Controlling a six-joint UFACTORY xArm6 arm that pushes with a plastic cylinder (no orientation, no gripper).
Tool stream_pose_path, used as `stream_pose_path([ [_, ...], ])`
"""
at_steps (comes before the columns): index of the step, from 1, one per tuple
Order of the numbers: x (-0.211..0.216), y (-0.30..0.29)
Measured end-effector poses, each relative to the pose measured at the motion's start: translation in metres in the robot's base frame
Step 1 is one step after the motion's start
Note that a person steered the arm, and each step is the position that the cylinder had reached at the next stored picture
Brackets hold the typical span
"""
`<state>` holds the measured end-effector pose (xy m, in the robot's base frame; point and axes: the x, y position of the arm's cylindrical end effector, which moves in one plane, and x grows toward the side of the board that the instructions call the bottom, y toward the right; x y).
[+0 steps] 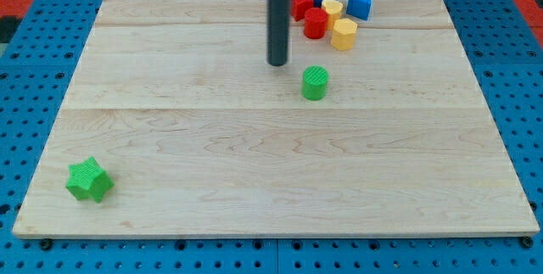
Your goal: Push the green circle to the center right
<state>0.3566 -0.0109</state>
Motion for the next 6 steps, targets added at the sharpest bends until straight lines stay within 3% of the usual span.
stream_pose_path([
  [1, 0.036, 0.006],
  [3, 0.051, 0.181],
  [4, 0.051, 0.123],
  [5, 0.078, 0.051],
  [6, 0.135, 0.016],
])
